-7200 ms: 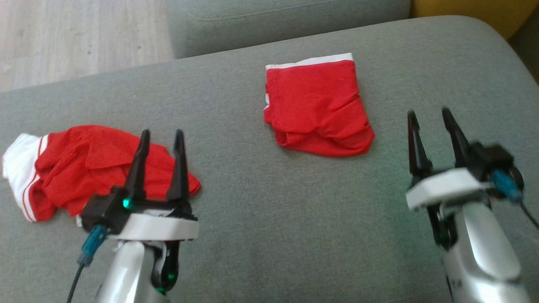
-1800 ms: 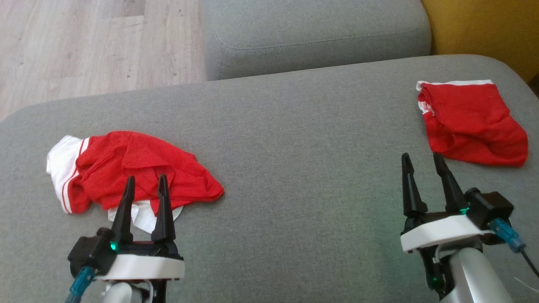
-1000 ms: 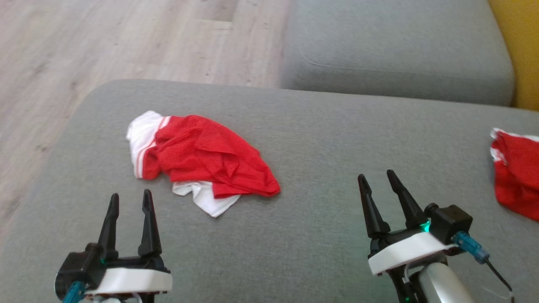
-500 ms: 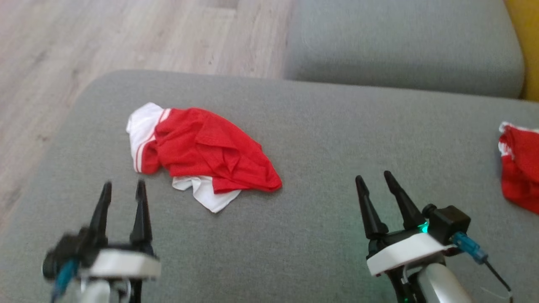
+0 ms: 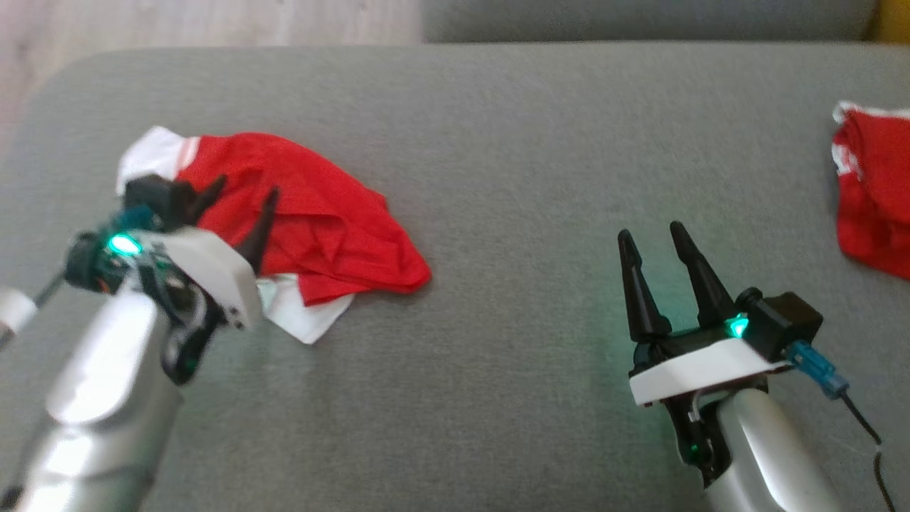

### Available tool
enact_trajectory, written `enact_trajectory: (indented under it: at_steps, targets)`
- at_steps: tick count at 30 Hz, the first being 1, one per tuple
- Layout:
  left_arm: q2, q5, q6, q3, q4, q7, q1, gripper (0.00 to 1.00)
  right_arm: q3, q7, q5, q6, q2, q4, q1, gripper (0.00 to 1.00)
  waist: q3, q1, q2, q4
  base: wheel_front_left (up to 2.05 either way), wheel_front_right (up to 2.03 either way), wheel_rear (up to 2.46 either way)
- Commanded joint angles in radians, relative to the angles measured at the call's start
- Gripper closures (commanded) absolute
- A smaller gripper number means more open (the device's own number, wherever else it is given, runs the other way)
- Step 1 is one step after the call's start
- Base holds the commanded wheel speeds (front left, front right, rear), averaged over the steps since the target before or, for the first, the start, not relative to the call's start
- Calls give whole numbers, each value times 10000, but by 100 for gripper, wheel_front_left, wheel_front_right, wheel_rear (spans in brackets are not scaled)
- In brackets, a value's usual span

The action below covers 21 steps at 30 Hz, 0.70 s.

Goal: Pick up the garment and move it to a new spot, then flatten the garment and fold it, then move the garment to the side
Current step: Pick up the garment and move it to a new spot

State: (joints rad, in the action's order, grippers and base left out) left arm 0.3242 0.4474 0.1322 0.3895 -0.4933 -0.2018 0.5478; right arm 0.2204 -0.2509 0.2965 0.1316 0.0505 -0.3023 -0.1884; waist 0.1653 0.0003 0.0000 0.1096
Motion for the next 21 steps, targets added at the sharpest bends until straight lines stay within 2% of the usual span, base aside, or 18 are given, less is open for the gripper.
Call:
enact_trajectory:
  at_steps: [1,8,14,20,21]
  targets:
    - [575,213,-17,-180,-7,-207,788,0,189,-109,-119,-9,-3,377,-365,0,502,-3,0,-475,0,0,0]
    - [1106,718,-17,338,-1496,-768,1855,0,157,-109,-74,-9,-3,508,-655,0,999,-3,0,-937,0,0,0]
    - [1069,1003,-16,416,-2638,-676,2322,0,118,-109,-91,-9,-3,570,-749,0,1210,-3,0,-1150,0,0,0]
    - [753,1610,-16,433,-3539,-721,2552,0,107,-109,-139,-9,-3,606,-849,0,1331,-3,0,-1277,0,0,0]
    - [740,1699,-16,542,-3598,-780,2550,10,100,-109,-141,-9,-3,608,-863,0,1333,-3,0,-1292,0,0,0]
